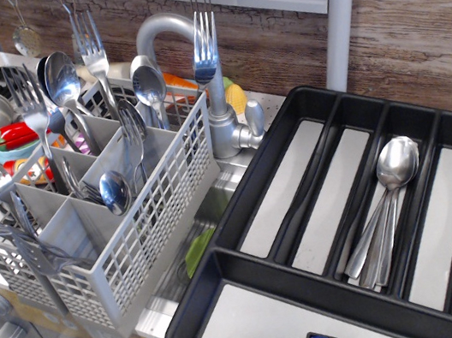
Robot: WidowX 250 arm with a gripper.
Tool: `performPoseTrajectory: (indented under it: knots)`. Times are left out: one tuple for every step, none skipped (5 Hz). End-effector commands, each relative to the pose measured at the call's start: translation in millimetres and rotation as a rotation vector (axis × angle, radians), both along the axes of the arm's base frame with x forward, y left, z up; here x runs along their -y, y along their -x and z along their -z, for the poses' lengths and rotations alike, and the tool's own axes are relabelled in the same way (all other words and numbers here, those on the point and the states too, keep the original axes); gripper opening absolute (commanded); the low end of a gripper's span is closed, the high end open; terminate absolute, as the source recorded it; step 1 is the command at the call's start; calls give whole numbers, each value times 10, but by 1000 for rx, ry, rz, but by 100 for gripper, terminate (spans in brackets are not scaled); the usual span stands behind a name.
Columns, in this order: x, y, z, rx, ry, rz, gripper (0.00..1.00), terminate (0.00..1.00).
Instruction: Put big spoon from basket to tray
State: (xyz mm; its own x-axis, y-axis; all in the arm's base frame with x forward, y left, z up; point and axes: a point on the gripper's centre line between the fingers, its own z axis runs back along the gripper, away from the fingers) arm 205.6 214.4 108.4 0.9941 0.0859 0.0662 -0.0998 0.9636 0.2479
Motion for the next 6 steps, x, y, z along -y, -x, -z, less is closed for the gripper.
performPoseTrajectory:
  knots:
    - [0,0,0,0,0,0,100,0]
    - [-71,29,120,5,43,-48,100,0]
    - [-169,49,245,12,94,-75,100,0]
    - [-240,64,340,7,113,-106,100,0]
    - [-313,117,440,17,117,-100,100,0]
    - [-338,152,540,25,147,-98,100,0]
